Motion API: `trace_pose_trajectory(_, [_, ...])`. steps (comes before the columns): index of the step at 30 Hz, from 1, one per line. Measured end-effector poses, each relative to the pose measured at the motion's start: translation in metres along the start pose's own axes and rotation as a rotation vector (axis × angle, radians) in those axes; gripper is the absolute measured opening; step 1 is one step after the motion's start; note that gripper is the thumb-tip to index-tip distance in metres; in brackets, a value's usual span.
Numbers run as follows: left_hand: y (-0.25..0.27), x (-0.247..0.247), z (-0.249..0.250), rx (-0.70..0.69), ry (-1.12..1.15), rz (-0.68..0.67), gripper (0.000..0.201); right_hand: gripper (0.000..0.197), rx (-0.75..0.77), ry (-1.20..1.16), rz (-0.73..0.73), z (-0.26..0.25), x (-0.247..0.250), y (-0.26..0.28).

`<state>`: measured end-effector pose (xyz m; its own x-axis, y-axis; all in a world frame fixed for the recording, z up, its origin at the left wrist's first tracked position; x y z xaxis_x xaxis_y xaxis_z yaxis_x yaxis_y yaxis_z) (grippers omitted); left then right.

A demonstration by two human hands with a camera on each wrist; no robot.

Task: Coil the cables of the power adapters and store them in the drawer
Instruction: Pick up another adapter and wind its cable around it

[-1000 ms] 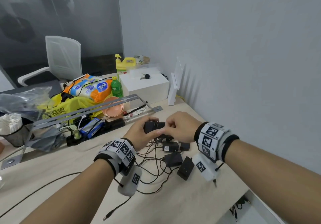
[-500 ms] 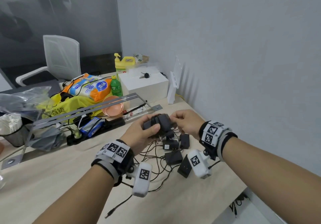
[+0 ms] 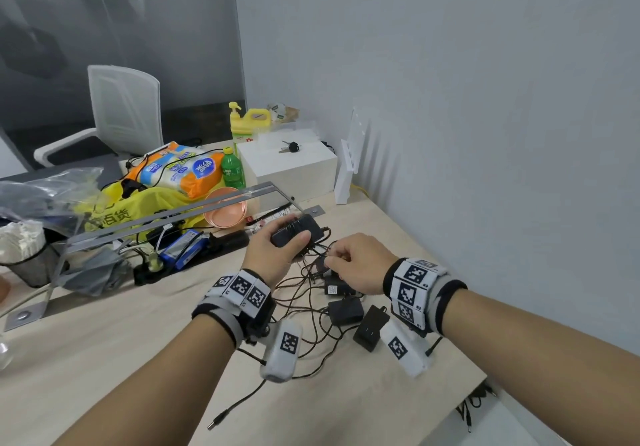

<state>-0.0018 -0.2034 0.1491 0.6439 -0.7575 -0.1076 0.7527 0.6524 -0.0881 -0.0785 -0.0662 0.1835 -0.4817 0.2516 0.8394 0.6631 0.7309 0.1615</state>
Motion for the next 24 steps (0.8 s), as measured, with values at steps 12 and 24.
trace_pose_trajectory(12, [0.025,-0.039,0.005,-0.024,-0.444,-0.636,0.038,0.018,0.134,-0.108,-0.042,-0.009,0.037,-0.013])
trace_pose_trajectory(24, [0.039,-0.054,0.002,0.244,0.251,-0.516,0.065,0.013,0.002,-0.532,0.065,0.018,0.040,-0.021])
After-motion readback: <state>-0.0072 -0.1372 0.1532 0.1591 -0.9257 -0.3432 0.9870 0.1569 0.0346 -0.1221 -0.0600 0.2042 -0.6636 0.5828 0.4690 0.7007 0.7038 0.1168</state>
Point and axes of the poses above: each hand's wrist, its own y-axis away from the middle knuckle, its own x-axis out of the back of the hand, z = x × y, the point moved 8 cm from there along -y, towards the middle knuckle, and after that the axes turned 6 degrees about -x, right-handed, at the moved point
